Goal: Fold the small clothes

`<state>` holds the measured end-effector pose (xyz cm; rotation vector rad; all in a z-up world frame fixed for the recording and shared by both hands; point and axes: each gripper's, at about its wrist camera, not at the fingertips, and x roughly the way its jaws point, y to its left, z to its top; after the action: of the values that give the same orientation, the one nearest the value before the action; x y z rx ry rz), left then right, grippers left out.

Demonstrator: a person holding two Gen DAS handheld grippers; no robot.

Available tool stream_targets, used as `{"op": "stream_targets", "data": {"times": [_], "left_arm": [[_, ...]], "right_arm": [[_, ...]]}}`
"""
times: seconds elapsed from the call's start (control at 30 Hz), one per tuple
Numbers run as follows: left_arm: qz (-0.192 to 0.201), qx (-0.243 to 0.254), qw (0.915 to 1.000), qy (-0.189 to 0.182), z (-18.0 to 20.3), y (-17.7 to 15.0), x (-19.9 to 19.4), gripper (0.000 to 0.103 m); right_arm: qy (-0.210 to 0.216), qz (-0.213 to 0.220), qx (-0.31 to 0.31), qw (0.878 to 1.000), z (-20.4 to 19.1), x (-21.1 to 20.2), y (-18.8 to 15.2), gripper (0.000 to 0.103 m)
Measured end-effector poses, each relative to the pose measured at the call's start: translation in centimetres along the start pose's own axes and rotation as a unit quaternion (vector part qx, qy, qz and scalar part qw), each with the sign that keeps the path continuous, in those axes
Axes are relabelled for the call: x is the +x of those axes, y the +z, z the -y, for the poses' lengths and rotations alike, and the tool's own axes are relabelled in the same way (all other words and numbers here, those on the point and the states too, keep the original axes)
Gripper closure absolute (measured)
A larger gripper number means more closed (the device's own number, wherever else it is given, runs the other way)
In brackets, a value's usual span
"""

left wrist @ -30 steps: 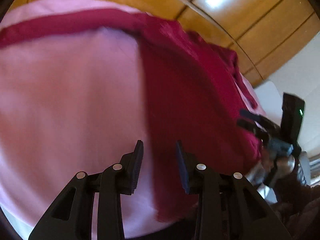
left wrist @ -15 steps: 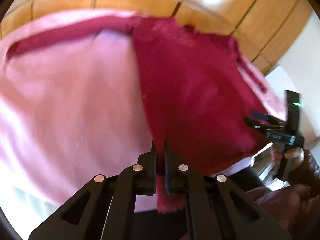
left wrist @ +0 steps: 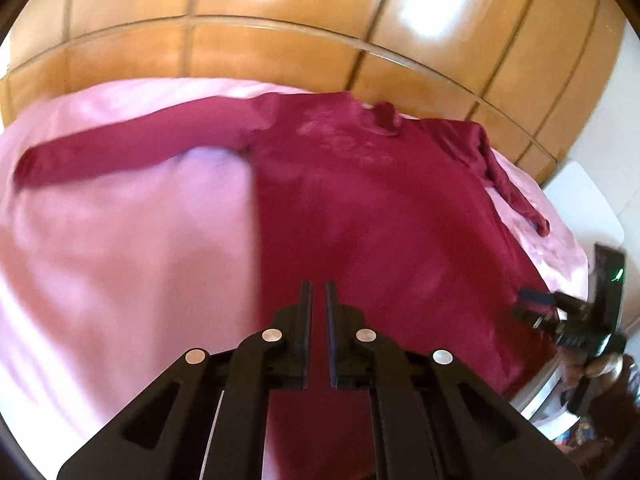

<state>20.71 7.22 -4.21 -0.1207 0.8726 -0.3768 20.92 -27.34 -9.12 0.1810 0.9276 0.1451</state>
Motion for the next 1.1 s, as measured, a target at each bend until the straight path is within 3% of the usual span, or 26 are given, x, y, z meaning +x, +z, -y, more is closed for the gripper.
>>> {"op": "stream_targets", "data": {"times": [0.07, 0.13, 0.2, 0.3, 0.47, 0.53, 0.57, 0.63, 0.77, 0.9, 1.1], "left_arm": [[-0.003, 0.026, 0.9996, 0.003, 2.1, 0.7, 1.7, 0.099], [-0.015, 0.041, 0.999, -0.004, 3.7, 1.0, 3.5, 0.099], [-0.025, 0.048, 0.9985, -0.013, 4.9, 1.3, 4.9, 0.099], [-0.044, 0.056, 0.9974, -0.013, 5.9, 1.3, 7.0, 0.099], [-0.051, 0.047, 0.9976, -0.004, 5.8, 1.4, 8.9, 0.099], [-0.05, 0.043, 0.9978, -0.004, 5.6, 1.5, 9.1, 0.099], [-0.051, 0.041, 0.9979, -0.003, 5.6, 1.5, 9.2, 0.099], [-0.051, 0.041, 0.9979, -0.004, 5.7, 1.6, 9.2, 0.086], [-0.048, 0.036, 0.9981, -0.015, 6.3, 2.2, 9.2, 0.044], [-0.046, 0.053, 0.9974, -0.016, 7.4, 2.9, 9.7, 0.041], [-0.057, 0.061, 0.9964, -0.018, 7.9, 4.0, 11.2, 0.041]], "right_arm": [[-0.048, 0.027, 0.035, 0.998, 3.3, -1.2, 1.0, 0.036], [-0.122, 0.052, 0.066, 0.989, 7.3, -2.3, 2.0, 0.04], [-0.215, 0.069, 0.059, 0.972, 10.6, -2.8, 3.1, 0.042], [-0.293, 0.068, 0.041, 0.953, 14.2, -2.0, 4.9, 0.043], [-0.354, 0.026, 0.028, 0.934, 19.6, 1.2, 7.7, 0.042], [-0.375, 0.0, 0.024, 0.927, 21.2, 3.1, 8.6, 0.048], [-0.377, -0.008, 0.024, 0.926, 21.5, 3.8, 9.0, 0.07], [-0.379, -0.021, 0.03, 0.925, 22.0, 4.0, 9.3, 0.096], [-0.345, 0.025, 0.061, 0.936, 20.9, -0.3, 9.5, 0.097], [-0.295, 0.088, 0.092, 0.947, 19.0, -7.8, 9.4, 0.097], [-0.247, 0.144, 0.159, 0.945, 20.0, -15.3, 10.8, 0.097]]}}
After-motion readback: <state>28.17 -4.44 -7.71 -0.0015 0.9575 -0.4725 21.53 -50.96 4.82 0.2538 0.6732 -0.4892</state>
